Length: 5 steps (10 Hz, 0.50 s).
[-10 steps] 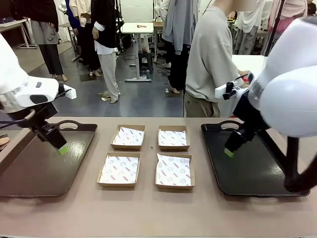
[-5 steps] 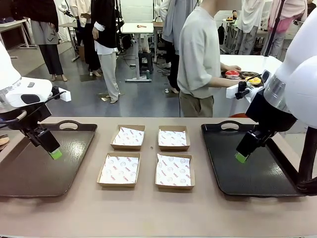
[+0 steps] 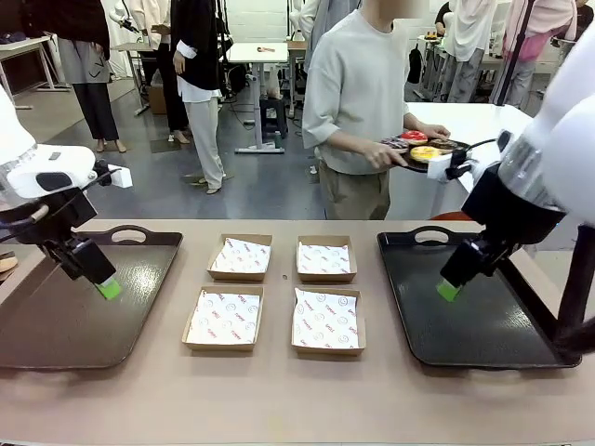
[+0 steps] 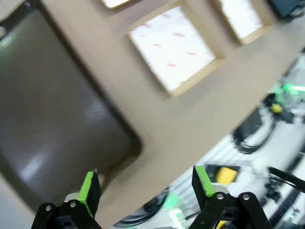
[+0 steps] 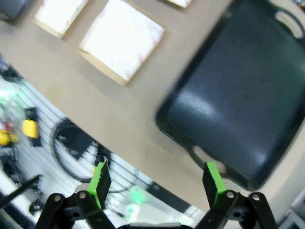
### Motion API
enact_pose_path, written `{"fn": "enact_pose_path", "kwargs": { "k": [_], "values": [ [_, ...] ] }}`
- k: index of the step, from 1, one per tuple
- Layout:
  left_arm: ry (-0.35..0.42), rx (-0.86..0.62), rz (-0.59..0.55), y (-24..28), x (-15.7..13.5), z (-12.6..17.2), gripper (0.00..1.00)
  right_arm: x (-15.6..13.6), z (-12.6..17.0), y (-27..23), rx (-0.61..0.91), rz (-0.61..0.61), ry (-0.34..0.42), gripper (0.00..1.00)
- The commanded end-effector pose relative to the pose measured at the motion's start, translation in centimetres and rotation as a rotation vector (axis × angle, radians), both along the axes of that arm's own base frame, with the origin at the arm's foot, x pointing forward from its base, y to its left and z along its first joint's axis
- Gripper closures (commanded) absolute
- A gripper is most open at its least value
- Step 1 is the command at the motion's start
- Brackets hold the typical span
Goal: Individually package the donuts and arrange them on the tray.
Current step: Pick up one Paper togo box.
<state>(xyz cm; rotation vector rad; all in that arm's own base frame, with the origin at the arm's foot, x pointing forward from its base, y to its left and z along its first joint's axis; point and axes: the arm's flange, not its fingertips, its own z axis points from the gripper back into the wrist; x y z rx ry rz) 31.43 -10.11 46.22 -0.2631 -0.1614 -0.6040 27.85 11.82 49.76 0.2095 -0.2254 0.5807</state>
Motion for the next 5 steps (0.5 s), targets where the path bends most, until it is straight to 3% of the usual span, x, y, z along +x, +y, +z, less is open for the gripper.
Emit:
{"fn": "enact_pose_path", "kwargs": {
  "k": [1, 3, 5],
  "values": [
    [0.18, -0.417, 0.019, 2.6, 0.6, 0.2, 0.0, -1.7, -1.3, -4.4, 0.447, -0.075, 0.052, 0.0],
    [0.313, -0.726, 0.119, 5.6, 0.7, -0.1, 0.0, -2.5, -1.8, -8.6, 0.853, -0.175, 0.093, 0.0],
    [0.369, -0.918, 0.22, 9.7, 0.3, -0.7, 0.0, -4.2, -2.8, -13.5, 1.065, -0.231, 0.135, 0.0]
  ]
}}
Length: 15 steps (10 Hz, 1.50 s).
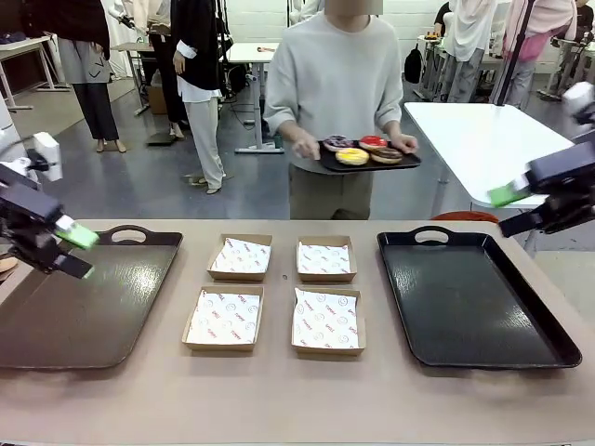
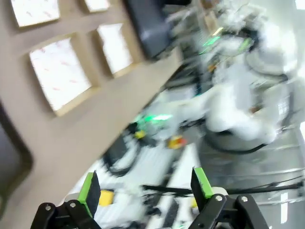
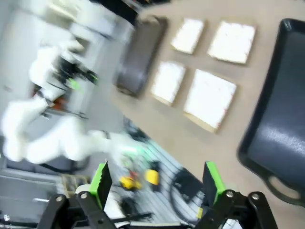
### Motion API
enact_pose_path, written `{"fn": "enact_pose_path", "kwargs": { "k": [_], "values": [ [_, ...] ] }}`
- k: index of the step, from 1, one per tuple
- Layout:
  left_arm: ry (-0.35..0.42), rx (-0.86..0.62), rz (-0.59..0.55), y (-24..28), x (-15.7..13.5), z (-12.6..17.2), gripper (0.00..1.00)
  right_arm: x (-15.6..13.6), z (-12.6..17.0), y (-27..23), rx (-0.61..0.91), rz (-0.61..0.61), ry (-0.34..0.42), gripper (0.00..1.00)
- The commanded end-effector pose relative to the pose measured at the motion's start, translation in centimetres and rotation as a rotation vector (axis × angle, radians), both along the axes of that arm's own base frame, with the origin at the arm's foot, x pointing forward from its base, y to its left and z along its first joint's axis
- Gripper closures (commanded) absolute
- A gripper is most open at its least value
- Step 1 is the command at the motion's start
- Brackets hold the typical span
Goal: Individually package the donuts and arrange them on the tray.
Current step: Pick up one Paper togo box.
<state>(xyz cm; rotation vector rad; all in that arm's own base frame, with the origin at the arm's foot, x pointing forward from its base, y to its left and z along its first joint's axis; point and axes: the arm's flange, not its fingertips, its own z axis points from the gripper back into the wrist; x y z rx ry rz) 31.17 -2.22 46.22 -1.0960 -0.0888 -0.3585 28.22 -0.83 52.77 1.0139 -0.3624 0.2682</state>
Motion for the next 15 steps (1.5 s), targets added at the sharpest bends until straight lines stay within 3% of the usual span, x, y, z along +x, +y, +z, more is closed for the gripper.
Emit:
{"fn": "enact_pose_path", "kwargs": {
  "k": [1, 2, 6, 12, 13, 14, 15],
  "values": [
    [0.106, -0.189, 0.153, 4.1, 0.0, -1.0, 0.0, -5.5, -6.9, -3.1, 0.295, -0.053, 0.092, 0.0],
    [0.125, -0.226, 0.182, 5.9, -0.5, -1.3, 0.0, -6.1, -7.9, -4.4, 0.284, -0.051, 0.165, 0.0],
    [0.185, -0.269, 0.277, 11.6, -2.6, -3.1, 0.0, -8.9, -10.9, -7.9, 0.183, -0.031, 0.31, 0.0],
    [0.249, -0.18, 0.39, 15.1, -3.4, -5.6, 0.0, -10.7, -13.1, -10.2, 0.169, -0.118, 0.357, 0.0],
    [0.236, -0.164, 0.402, 15.2, -3.4, -5.4, 0.0, -10.8, -12.9, -10.0, 0.174, -0.13, 0.342, 0.0],
    [0.265, -0.218, 0.381, 14.9, -3.1, -5.4, 0.0, -8.0, -9.5, -14.5, 0.188, -0.124, 0.364, 0.0],
    [0.265, -0.218, 0.381, 14.9, -3.1, -5.4, 0.0, -8.0, -9.5, -14.5, 0.188, -0.124, 0.364, 0.0]
  ]
}}
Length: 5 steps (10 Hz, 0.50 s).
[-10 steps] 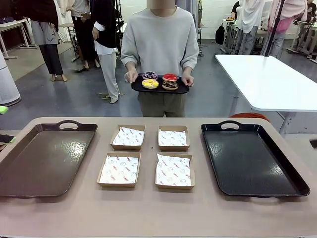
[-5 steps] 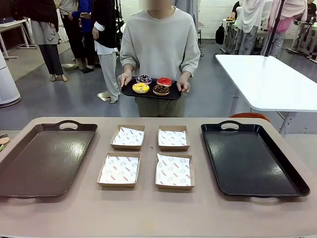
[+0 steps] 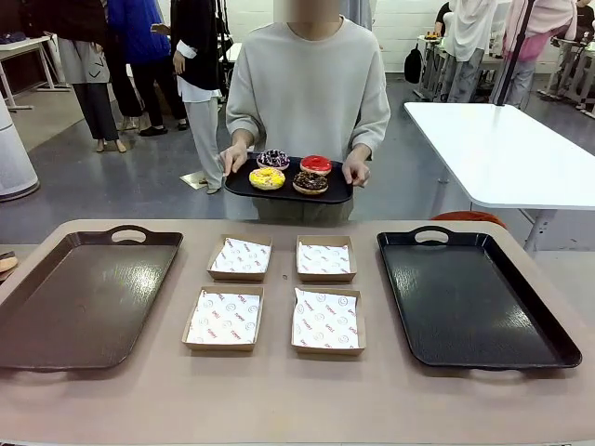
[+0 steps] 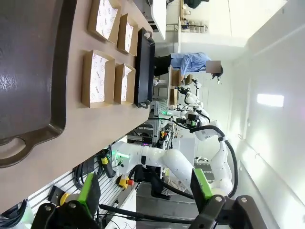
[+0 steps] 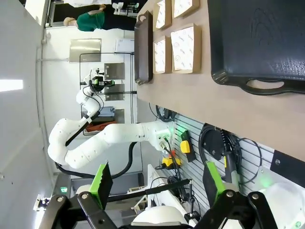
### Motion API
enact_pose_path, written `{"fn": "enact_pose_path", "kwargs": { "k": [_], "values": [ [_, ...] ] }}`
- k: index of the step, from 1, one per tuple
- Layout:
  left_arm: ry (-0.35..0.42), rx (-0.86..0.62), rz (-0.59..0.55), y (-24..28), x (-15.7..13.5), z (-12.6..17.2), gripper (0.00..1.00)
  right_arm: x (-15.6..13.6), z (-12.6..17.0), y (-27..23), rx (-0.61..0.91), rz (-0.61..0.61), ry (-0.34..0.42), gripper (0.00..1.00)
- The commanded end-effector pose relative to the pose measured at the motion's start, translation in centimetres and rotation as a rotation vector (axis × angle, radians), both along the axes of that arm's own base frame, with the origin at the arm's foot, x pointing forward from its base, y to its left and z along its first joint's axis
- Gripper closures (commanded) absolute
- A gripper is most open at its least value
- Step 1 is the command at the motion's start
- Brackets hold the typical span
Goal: Individually package the donuts and arrange them on the tray.
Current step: Pick up one Paper togo box.
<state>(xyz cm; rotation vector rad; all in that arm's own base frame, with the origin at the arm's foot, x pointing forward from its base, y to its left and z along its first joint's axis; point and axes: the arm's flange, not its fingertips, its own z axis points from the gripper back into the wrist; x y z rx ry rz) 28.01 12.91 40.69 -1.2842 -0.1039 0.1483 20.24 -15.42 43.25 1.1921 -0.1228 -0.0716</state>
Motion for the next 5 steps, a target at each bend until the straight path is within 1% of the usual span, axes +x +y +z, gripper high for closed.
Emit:
{"fn": "enact_pose_path", "kwargs": {
  "k": [1, 5],
  "values": [
    [-0.003, -0.018, -0.007, -0.19, 0.01, 0.09, 0.0, 0.03, -0.02, 0.07, 0.002, 0.006, -0.001, 0.0],
    [-0.003, -0.018, -0.007, -0.19, 0.01, 0.09, 0.0, 0.03, -0.02, 0.07, 0.002, 0.006, -0.001, 0.0]
  ]
}}
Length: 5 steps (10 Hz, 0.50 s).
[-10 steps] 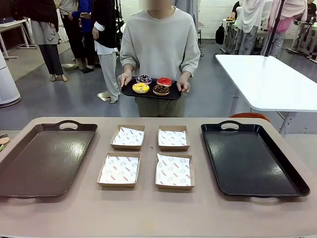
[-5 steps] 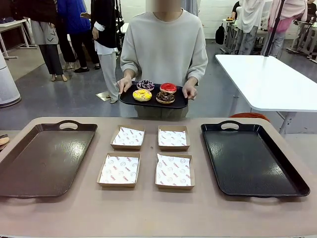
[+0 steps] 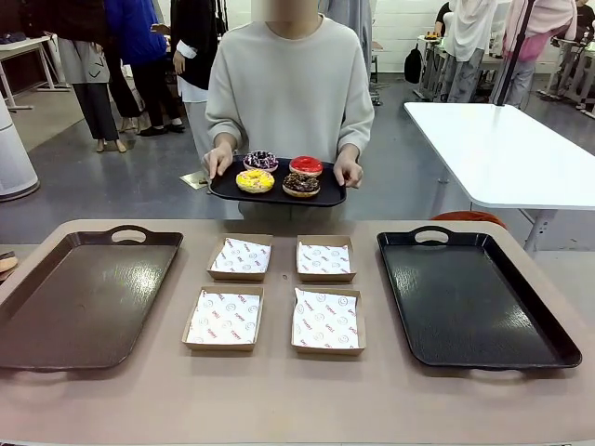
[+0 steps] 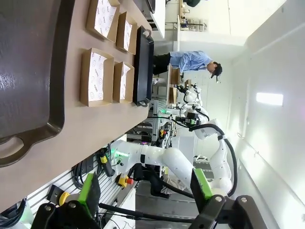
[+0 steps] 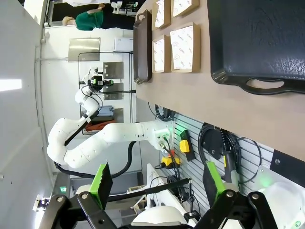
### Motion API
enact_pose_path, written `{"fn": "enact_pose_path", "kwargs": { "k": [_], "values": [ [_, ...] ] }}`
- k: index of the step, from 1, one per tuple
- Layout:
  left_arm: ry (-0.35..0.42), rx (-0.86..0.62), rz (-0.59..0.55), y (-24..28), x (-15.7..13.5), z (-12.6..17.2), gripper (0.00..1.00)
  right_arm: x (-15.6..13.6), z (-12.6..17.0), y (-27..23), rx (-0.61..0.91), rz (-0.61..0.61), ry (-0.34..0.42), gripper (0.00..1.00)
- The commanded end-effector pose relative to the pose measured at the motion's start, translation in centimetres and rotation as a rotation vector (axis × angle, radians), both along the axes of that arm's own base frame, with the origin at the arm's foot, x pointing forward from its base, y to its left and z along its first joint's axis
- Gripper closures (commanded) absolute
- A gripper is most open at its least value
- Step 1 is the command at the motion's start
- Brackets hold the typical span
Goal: Individually package the donuts and arrange them on the tray.
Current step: Pick up one Paper togo box.
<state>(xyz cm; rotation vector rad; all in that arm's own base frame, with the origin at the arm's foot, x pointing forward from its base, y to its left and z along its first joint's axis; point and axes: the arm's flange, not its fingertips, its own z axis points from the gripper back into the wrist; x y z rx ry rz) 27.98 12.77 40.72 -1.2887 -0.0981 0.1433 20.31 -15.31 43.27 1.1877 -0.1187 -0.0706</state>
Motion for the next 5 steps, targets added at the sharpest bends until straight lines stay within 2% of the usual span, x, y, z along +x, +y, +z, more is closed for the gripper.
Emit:
{"fn": "enact_pose_path", "kwargs": {
  "k": [1, 5],
  "values": [
    [-0.004, -0.014, 0.0, -0.05, 0.04, 0.07, 0.0, -0.05, -0.03, -0.04, 0.006, 0.004, -0.003, 0.0],
    [-0.004, -0.014, 0.0, -0.05, 0.04, 0.07, 0.0, -0.05, -0.03, -0.04, 0.006, 0.004, -0.003, 0.0]
  ]
}}
